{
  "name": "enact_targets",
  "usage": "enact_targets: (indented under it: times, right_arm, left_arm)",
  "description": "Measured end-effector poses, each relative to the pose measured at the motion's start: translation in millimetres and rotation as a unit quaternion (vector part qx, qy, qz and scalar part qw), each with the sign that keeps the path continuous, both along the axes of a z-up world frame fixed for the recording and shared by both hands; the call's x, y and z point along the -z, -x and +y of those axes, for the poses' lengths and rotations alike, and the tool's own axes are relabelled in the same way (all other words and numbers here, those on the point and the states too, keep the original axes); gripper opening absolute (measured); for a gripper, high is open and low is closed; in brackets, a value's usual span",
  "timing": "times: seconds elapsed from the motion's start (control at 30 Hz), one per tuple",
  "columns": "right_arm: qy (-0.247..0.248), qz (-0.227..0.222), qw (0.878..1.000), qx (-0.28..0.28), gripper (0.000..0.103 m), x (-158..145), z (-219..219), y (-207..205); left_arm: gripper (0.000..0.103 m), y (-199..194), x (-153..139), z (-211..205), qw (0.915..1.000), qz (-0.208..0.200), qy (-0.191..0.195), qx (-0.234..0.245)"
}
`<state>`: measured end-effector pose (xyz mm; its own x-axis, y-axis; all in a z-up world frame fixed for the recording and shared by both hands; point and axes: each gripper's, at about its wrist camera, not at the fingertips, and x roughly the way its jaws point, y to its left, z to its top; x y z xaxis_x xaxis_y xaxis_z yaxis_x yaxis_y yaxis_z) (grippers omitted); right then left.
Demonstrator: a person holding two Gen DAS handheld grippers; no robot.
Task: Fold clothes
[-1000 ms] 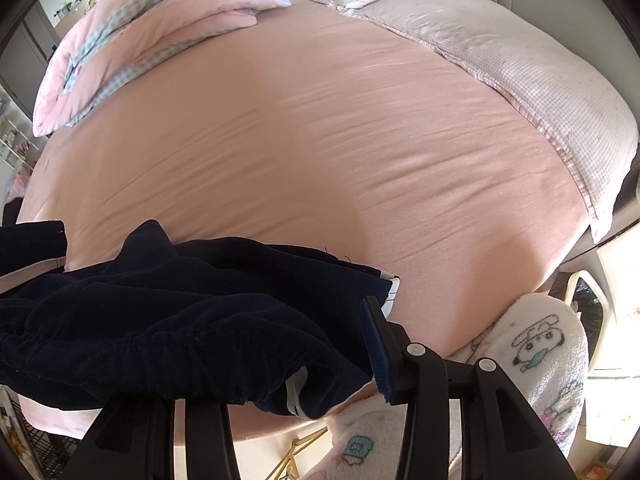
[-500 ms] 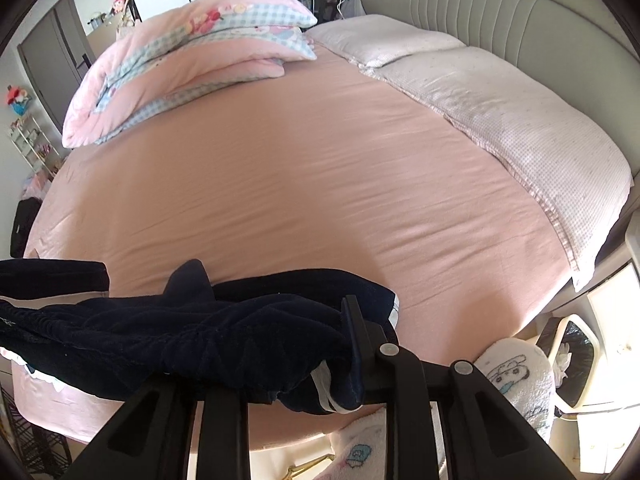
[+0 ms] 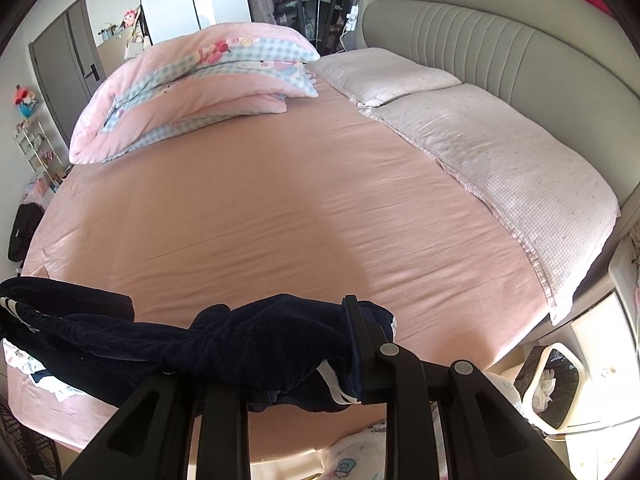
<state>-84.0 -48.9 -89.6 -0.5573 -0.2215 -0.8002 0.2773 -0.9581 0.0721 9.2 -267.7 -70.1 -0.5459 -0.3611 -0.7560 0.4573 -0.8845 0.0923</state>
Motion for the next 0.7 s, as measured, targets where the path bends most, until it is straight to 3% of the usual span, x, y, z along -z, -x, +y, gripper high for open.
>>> enact_targets:
  times: [0.3, 0.7]
  right_arm:
    - [-0.012, 0.015, 1.0, 0.001, 0.023, -17, -5, 33]
    - [0.002, 0.063, 0.997, 0.034, 0.023, -54, 1, 84]
  left_arm:
    - [0.011, 45, -1, -10, 0.9998, -0.004, 0.004, 0.018]
    - [0.011, 117, -35, -21, 0.9958, 0.069, -0.001, 0.059]
